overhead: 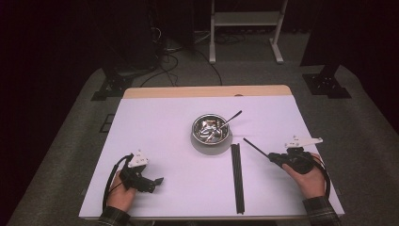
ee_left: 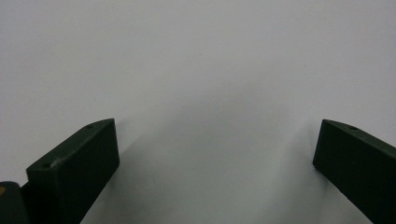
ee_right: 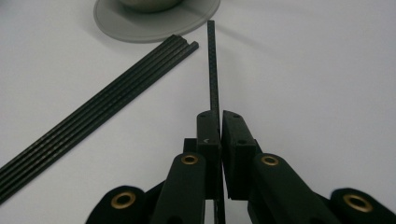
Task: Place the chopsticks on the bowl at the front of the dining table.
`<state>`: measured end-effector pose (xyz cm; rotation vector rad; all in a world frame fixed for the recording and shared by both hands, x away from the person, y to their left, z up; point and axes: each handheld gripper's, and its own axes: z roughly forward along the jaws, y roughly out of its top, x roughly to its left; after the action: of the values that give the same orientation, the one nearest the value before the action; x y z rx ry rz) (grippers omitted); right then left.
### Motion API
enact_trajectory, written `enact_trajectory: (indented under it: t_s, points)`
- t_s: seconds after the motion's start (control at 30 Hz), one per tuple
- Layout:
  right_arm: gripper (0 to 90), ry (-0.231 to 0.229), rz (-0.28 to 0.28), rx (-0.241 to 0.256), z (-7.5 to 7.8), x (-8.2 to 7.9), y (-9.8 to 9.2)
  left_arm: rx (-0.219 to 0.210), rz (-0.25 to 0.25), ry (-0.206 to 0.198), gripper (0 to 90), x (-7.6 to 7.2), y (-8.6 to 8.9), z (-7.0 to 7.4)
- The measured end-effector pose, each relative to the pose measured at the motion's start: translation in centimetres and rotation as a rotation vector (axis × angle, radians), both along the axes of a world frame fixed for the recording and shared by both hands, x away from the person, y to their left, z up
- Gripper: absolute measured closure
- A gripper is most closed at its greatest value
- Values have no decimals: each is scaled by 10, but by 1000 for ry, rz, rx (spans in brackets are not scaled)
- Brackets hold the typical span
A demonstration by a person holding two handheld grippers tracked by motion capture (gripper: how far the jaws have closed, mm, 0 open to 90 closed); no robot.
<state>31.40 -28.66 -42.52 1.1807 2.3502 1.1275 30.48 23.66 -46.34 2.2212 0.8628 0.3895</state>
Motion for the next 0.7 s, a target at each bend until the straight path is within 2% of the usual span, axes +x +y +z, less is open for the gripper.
enact_trajectory:
  t_s: [0.3,0.7]
  points:
    - [856,-40,-3,37,15,-2,-3,0,0,0,0,0,0,0]
    - [856,-66,9,53,28,5,5,0,0,0,0,0,0,0]
